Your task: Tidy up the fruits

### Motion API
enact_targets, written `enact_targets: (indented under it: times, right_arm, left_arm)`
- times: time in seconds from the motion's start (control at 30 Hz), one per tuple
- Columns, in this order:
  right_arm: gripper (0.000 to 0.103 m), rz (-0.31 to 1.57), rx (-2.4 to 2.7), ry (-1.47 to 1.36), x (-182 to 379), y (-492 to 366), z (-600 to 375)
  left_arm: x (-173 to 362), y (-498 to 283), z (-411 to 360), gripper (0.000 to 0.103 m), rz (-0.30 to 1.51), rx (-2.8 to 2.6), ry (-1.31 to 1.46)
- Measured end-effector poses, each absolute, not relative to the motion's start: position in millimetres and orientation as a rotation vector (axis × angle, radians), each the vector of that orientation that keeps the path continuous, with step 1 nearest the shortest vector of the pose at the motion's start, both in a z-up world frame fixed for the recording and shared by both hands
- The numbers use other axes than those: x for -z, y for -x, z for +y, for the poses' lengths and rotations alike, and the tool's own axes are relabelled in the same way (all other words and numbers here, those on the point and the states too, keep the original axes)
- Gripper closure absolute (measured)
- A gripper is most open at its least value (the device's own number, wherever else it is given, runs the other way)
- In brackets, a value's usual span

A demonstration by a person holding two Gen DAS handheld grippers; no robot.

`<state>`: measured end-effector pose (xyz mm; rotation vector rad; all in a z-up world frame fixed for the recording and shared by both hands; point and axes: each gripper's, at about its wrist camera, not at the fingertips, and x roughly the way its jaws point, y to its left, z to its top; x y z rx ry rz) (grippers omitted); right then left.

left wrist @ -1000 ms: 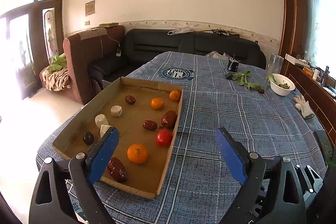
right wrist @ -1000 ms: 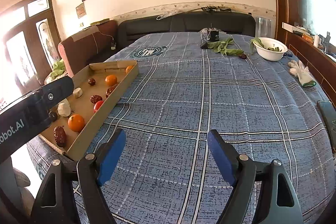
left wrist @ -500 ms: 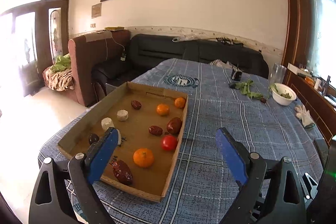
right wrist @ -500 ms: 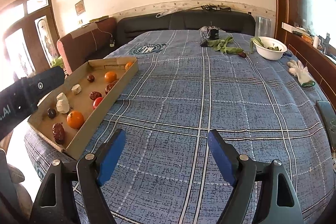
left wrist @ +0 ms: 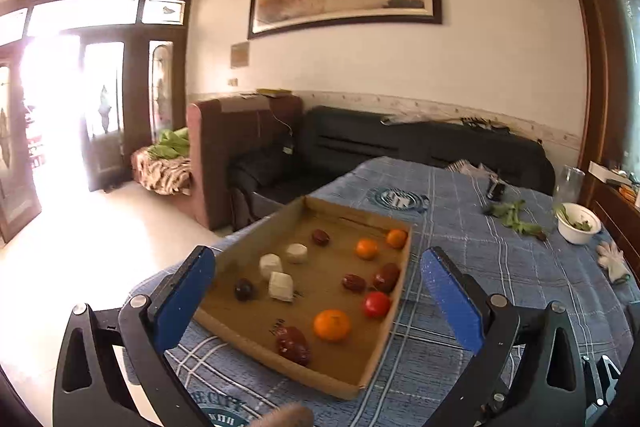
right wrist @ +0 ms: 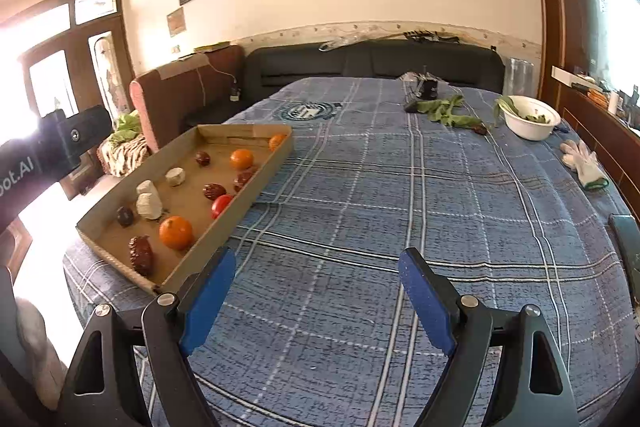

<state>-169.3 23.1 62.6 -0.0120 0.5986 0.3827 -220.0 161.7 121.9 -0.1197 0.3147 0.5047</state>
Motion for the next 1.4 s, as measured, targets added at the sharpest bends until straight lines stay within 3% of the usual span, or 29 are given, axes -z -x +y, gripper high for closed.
enact_targets:
  times: [0.43, 1.4]
  right_arm:
    - [0.011, 0.619, -0.389, 0.055, -63.5, 166.3, 34.7]
    - [0.01, 0.683, -0.453, 0.153, -64.9, 145.2, 81.4]
  left_arm:
    - [-102.9, 202.9, 179.1, 0.0, 0.465, -0.372, 0.212]
    - [-91.4, 197.3, 215.0, 0.0, 0.555, -0.384, 0.268]
